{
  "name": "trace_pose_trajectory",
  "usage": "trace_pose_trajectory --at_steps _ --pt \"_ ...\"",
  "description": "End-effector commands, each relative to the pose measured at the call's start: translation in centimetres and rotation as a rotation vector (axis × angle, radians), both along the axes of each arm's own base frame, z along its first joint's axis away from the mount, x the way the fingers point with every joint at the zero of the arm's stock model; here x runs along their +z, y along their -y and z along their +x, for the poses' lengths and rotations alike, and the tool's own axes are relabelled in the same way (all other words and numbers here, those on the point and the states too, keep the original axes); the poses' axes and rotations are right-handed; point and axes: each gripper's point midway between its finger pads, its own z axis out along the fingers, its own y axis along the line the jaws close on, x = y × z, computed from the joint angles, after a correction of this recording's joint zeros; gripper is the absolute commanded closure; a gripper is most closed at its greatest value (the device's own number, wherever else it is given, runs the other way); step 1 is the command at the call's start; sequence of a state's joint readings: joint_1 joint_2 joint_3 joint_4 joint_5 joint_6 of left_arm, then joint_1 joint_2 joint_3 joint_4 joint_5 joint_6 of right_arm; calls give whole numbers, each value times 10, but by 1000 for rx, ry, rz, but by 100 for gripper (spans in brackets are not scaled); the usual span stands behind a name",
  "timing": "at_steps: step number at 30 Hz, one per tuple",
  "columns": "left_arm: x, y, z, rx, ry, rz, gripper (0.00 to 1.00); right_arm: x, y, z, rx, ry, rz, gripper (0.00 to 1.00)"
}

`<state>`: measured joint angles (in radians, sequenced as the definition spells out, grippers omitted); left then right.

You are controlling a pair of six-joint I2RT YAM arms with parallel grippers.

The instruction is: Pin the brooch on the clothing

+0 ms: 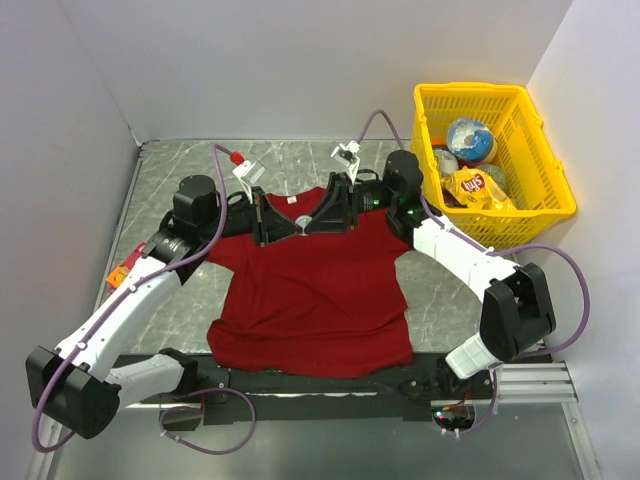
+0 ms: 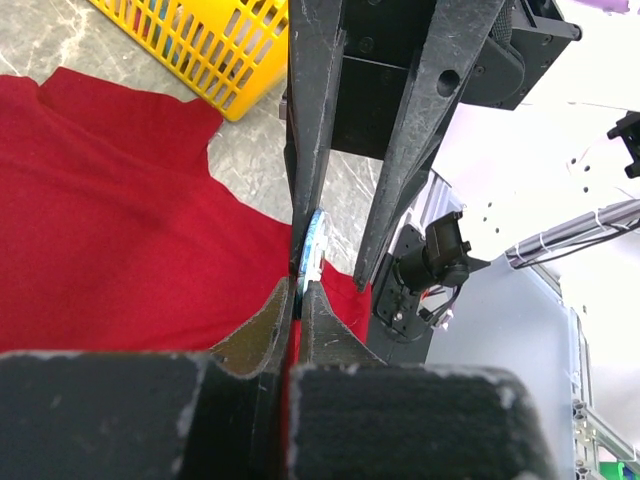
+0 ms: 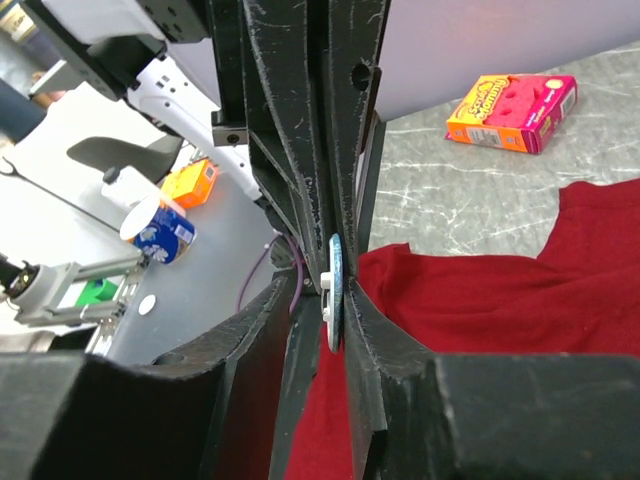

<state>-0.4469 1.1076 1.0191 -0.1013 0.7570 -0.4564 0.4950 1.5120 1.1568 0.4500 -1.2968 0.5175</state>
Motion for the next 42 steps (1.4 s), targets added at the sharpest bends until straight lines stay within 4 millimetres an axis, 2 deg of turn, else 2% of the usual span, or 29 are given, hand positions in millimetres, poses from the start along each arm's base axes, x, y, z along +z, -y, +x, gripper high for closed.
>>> trace_pose_trajectory --at_steps 1,6,10,15,22,27,32,35,42 --pt "27 -5 3 30 95 -26 99 12 7 -16 83 73 23 65" --pt "29 -4 3 25 98 -26 99 9 8 -18 87 82 12 67" --pt "30 -3 2 13 98 -31 99 6 8 -16 81 79 -2 78" --pt "32 -2 -1 -5 103 -39 99 7 8 -15 76 79 1 83" --pt "30 1 -1 -20 92 -45 99 5 6 -13 75 67 3 100" --pt "27 1 1 -18 85 -38 99 -1 5 -10 53 41 -23 100" --pt "23 0 5 -8 81 -17 99 -7 0 -9 48 85 -63 100" --pt "19 1 7 -19 75 3 99 -13 -6 -13 73 89 -101 100" --pt "11 6 7 -75 50 53 99 -13 -11 -25 136 128 -122 100"
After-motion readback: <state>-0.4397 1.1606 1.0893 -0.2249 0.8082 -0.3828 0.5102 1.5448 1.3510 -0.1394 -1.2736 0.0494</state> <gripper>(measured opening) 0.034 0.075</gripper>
